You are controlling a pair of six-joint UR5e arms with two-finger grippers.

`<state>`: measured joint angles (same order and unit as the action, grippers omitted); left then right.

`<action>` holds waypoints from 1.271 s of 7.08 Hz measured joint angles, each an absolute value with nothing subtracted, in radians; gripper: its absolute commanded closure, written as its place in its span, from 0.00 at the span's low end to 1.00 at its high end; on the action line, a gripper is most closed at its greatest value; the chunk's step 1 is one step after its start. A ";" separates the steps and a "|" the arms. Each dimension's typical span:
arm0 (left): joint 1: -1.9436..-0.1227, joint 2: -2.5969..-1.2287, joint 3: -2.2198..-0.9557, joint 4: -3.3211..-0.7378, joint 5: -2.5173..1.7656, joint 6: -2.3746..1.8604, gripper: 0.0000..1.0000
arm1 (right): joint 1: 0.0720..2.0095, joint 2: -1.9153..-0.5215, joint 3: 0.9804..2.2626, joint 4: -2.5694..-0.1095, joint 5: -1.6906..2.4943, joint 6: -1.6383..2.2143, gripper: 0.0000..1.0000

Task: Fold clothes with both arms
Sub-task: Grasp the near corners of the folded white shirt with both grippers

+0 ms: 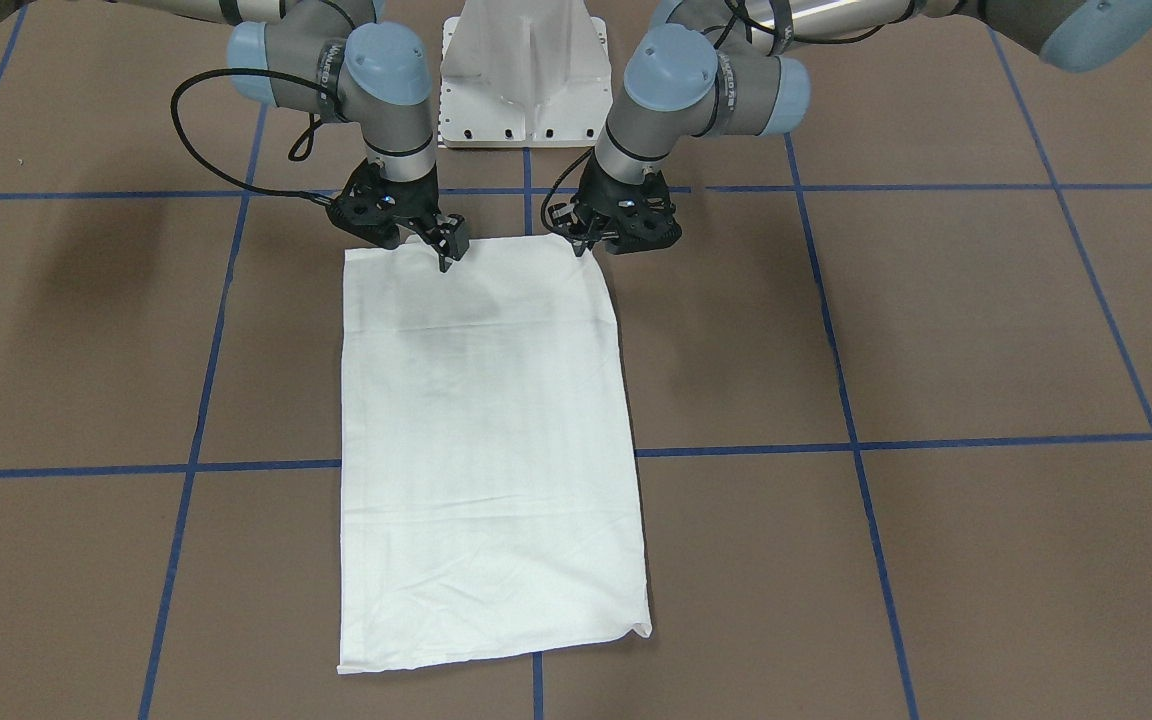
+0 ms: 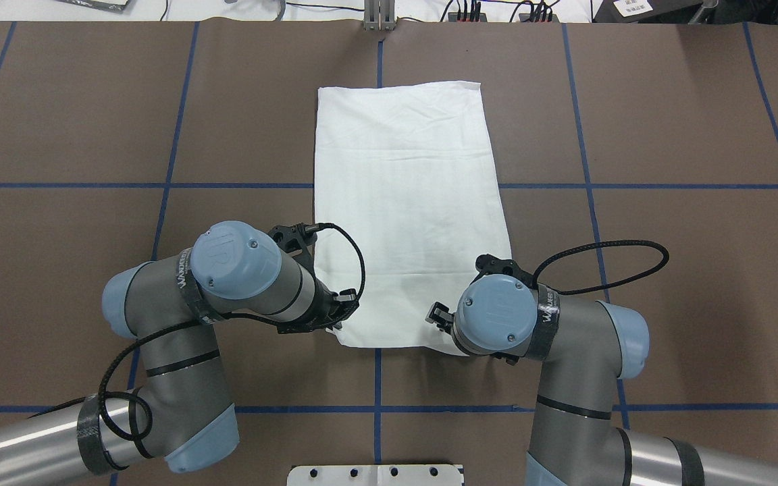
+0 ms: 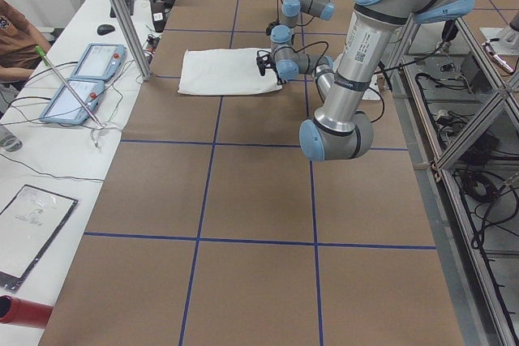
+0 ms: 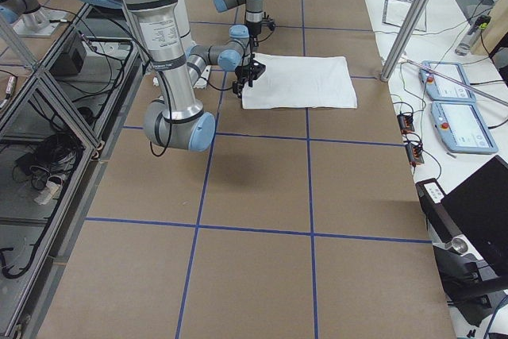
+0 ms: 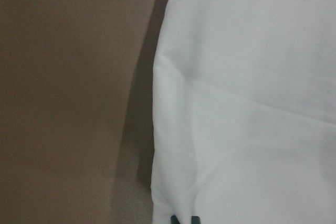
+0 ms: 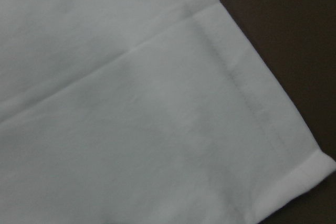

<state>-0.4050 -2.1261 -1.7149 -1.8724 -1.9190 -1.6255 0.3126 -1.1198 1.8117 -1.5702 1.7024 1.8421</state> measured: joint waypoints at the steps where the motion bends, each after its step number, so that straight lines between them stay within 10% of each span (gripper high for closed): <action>1: -0.405 -2.126 -1.714 -1.873 -1.919 -1.625 1.00 | 0.308 -1.122 1.815 -1.571 1.702 1.852 0.00; 5: -0.405 -2.127 -1.712 -1.873 -1.919 -1.625 1.00 | 0.296 -1.136 1.820 -1.571 1.701 1.864 0.08; 9: -0.405 -2.127 -1.712 -1.873 -1.918 -1.625 1.00 | 0.294 -1.135 1.819 -1.571 1.702 1.870 0.93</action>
<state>-0.4050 -2.1266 -1.7119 -1.8730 -1.9180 -1.6247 0.2941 -1.1349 1.8193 -1.5712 1.7023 1.8697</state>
